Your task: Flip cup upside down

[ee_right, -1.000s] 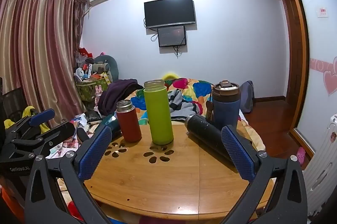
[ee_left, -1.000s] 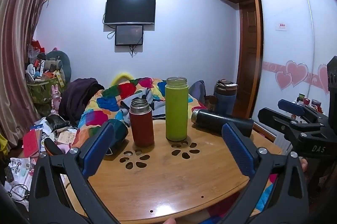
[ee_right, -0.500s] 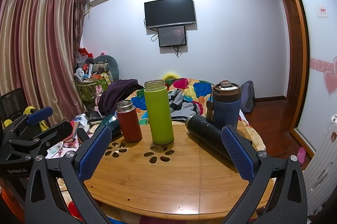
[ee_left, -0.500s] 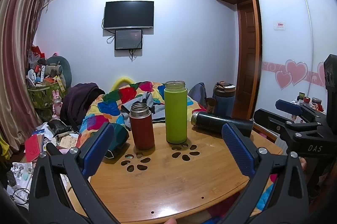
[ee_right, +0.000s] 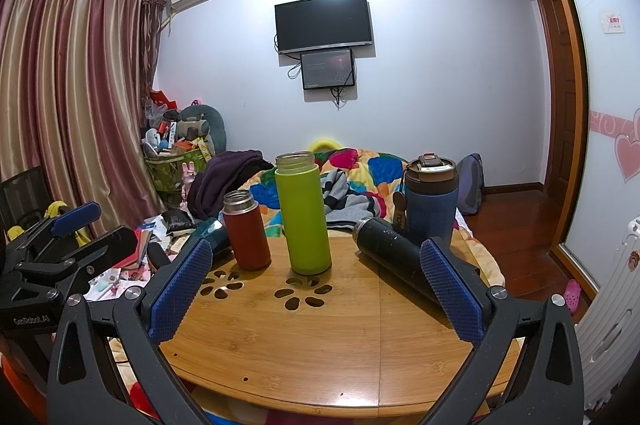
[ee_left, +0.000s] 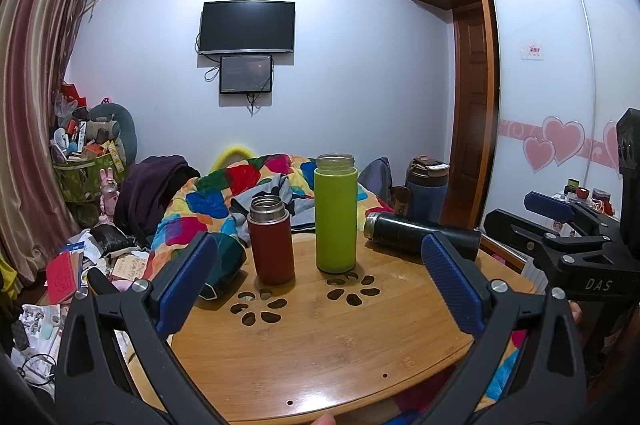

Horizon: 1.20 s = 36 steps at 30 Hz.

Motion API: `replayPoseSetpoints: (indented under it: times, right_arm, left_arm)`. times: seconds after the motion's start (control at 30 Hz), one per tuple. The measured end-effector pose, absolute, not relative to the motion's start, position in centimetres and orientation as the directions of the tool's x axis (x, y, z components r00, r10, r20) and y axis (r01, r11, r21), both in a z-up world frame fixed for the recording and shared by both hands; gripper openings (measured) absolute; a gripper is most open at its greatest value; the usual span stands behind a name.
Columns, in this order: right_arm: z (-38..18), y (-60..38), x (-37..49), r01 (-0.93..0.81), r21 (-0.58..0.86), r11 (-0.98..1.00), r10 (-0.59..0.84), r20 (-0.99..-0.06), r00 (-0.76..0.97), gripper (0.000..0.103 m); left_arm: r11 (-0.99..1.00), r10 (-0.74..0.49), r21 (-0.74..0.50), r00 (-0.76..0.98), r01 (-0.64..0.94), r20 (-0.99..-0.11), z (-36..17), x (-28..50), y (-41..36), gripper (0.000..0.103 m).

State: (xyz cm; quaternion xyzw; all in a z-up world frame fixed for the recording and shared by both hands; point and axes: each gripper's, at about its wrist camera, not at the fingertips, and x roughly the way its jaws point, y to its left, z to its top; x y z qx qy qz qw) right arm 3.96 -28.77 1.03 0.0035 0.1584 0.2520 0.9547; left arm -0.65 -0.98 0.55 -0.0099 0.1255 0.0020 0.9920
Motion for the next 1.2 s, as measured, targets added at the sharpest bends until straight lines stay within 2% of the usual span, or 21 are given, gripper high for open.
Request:
replayPoseSetpoints:
  times: [1.2]
  right_arm:
    - [0.94, -28.44, 4.07, -0.482, 0.083, 0.872, 0.483, -0.302, 0.822, 0.103]
  left_arm:
    - [1.000, -0.002, -0.022, 0.968, -0.003, -0.251, 0.53, -0.53, -0.77, 0.103]
